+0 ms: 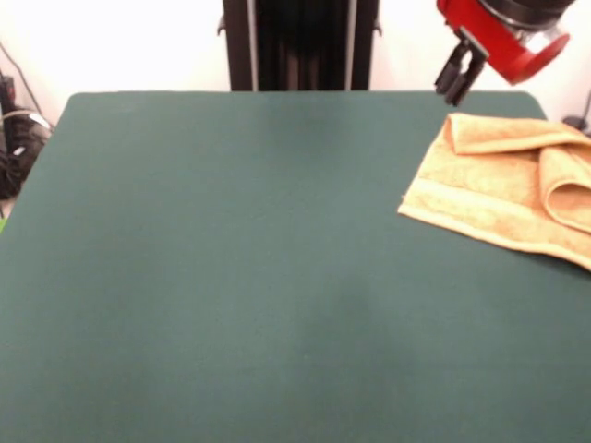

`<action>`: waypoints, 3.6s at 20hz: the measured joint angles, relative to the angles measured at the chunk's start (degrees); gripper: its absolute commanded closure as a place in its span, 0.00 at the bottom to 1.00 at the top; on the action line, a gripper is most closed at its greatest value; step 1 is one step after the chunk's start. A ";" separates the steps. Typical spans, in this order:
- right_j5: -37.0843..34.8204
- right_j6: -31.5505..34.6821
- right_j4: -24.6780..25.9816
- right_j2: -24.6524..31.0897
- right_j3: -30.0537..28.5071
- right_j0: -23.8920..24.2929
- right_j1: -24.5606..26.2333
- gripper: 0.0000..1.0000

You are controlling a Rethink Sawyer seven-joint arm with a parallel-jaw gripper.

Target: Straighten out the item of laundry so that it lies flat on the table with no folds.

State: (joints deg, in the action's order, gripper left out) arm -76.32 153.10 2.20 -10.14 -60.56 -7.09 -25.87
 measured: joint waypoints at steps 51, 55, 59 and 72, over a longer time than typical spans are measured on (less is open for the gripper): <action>13.37 0.00 0.67 7.90 -9.41 2.71 2.02 1.00; 14.54 0.00 0.65 7.90 -9.44 2.70 3.67 1.00; 14.81 0.00 0.65 7.90 -9.49 2.70 4.97 1.00; 16.72 0.00 0.62 7.90 -9.55 2.64 10.78 1.00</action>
State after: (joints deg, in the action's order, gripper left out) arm -59.60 153.10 2.82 -2.24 -70.11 -4.45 -15.09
